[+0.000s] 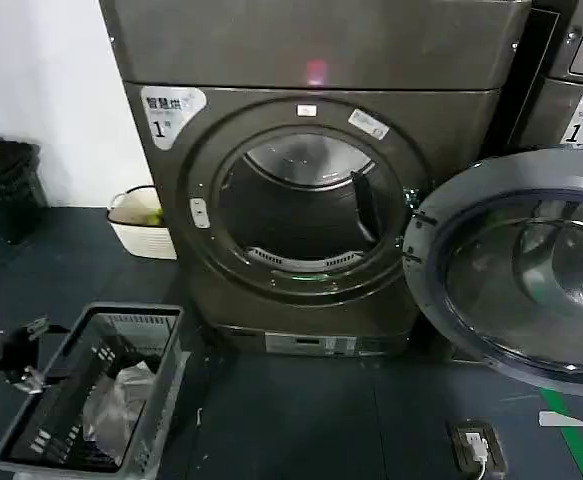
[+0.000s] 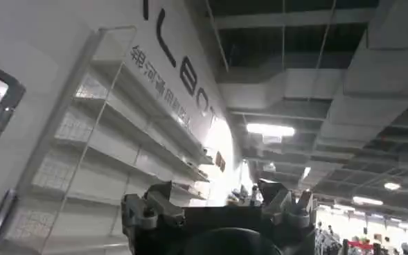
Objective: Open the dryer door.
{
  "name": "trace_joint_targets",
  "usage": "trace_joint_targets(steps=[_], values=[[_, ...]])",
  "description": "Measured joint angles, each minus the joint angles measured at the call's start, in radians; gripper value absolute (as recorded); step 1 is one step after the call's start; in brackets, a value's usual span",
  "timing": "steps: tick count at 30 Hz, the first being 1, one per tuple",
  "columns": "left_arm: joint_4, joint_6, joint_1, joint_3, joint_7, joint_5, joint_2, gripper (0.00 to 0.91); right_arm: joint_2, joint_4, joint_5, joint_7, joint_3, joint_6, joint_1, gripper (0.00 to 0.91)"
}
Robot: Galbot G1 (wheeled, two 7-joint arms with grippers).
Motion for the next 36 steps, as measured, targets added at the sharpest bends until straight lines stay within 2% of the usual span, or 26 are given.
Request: trace_joint_targets(steps=[11,20,23,36], values=[[0.029,0.002,0.015,0.001,0.047,0.073,0.001,0.907,0.015,0.008,0.000,-0.007,0.000,0.004,-0.008,0.907],[0.061,-0.041,0.026,-0.002,0.056,0.095,0.007,0.907,0.019,0.007,0.000,-0.007,0.003,0.008,-0.006,0.907],[0.069,-0.072,0.019,-0.001,0.093,0.098,0.003,0.907,0.019,0.007,0.001,0.004,0.005,0.010,-0.003,0.907],[0.074,-0.072,0.018,0.002,0.100,0.123,0.004,0.907,0.026,0.003,0.002,0.004,0.015,0.013,-0.007,0.907]])
